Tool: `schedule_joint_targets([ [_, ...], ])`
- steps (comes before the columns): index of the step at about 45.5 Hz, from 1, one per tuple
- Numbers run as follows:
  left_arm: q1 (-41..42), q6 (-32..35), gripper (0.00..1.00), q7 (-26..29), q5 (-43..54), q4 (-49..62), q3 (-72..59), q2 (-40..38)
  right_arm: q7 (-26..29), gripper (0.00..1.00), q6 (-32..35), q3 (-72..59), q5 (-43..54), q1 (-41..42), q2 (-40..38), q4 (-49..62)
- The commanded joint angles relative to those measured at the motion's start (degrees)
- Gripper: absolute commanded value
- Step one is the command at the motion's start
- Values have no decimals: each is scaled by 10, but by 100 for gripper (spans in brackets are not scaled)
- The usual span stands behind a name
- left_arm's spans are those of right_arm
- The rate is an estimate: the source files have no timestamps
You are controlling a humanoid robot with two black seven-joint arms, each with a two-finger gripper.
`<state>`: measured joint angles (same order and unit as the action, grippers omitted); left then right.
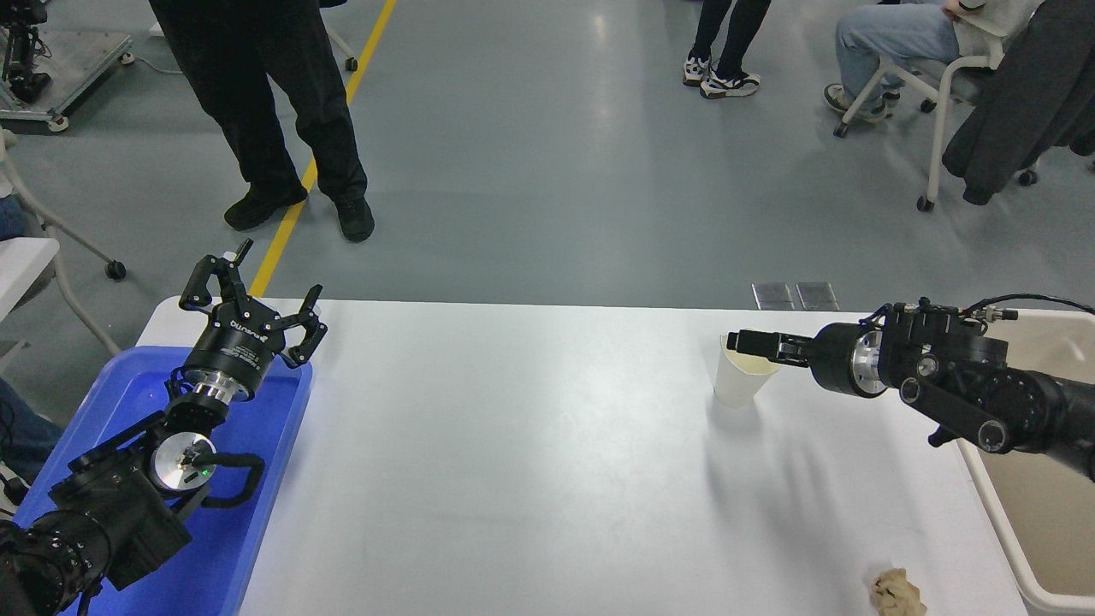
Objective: Dispose of the paper cup in the dustbin
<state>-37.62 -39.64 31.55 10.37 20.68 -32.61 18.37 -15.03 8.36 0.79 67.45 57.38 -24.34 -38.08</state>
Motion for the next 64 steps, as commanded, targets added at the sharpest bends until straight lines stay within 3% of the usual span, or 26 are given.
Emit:
schedule_joint_targets([
  [1, 0, 0, 100, 0, -1, 1, 0, 0, 11, 100, -21, -28, 3, 9, 22, 35],
  [19, 0, 0, 100, 0, 0, 1, 0, 0, 9, 100, -102, -104, 16, 10, 30, 70],
  [64, 0, 0, 100, 0, 0, 0, 0, 0, 3, 100, -106, -109, 0, -19, 108, 155],
])
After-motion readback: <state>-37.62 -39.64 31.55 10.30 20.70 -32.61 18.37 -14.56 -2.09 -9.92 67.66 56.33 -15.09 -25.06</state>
